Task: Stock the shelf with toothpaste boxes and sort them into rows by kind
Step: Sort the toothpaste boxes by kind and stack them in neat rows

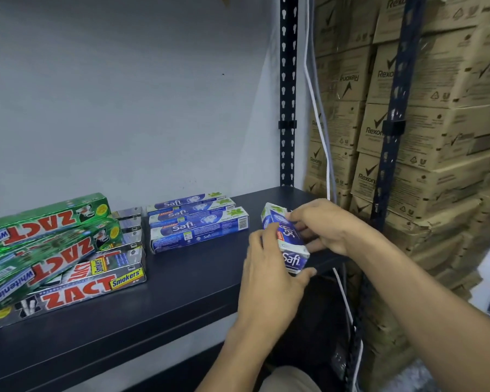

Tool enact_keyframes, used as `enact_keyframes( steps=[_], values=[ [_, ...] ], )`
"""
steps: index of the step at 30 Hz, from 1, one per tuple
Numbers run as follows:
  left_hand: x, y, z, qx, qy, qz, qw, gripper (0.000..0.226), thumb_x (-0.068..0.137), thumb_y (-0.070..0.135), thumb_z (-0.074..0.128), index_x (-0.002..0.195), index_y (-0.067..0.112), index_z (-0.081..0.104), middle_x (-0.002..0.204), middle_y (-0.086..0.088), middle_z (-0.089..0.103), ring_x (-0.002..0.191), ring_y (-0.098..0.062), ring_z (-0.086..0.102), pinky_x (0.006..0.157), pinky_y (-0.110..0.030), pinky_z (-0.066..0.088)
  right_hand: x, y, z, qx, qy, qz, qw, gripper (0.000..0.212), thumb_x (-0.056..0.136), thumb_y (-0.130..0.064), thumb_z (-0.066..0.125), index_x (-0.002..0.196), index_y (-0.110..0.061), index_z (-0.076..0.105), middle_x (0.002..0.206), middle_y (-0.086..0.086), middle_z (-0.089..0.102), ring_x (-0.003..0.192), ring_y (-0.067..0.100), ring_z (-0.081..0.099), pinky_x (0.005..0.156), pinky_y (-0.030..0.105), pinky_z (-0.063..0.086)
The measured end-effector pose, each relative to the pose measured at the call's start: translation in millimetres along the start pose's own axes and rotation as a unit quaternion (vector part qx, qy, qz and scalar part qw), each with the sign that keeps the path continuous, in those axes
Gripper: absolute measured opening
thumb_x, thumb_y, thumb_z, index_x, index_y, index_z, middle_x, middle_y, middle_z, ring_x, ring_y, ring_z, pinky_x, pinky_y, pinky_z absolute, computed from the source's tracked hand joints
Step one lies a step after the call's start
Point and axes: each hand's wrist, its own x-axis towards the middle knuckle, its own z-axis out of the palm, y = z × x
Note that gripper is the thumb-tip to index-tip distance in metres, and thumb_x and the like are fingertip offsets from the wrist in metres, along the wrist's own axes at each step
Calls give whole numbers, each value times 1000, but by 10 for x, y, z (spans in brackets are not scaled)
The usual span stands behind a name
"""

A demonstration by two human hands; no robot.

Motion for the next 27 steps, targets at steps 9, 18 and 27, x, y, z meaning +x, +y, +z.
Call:
enact_keyframes(
  steps=[9, 18, 27],
  values=[
    [-89, -37, -396, -150, 35, -79, 985, 52, 78, 10, 72, 116, 38, 50, 97, 13, 69, 77, -3, 66, 64, -11, 48, 99, 340, -101, -187, 35, -282, 941, 50, 93, -8, 65, 123, -48, 62, 137, -11, 47, 131, 7, 47, 91, 25, 54],
    [-58, -334, -1043, -98, 12, -108, 989, 42, 81, 24, 77, 108, 44, 52, 92, 7, 74, 70, -9, 66, 75, -40, 58, -29, 205, 111, -292, -110, -353, 882, 49, 88, -42, 71, 132, -55, 54, 138, -27, 49, 132, -3, 42, 115, 42, 36],
    [-226, -632, -1700, 182, 116, 5, 976, 43, 84, 37, 76, 123, 28, 61, 115, 13, 63, 108, -5, 58, 93, -28, 48, 89, 289, 563, -349, 0, -373, 860, 42, 86, -51, 70, 126, -57, 56, 123, -22, 52, 123, 6, 38, 112, 48, 27]
  ],
)
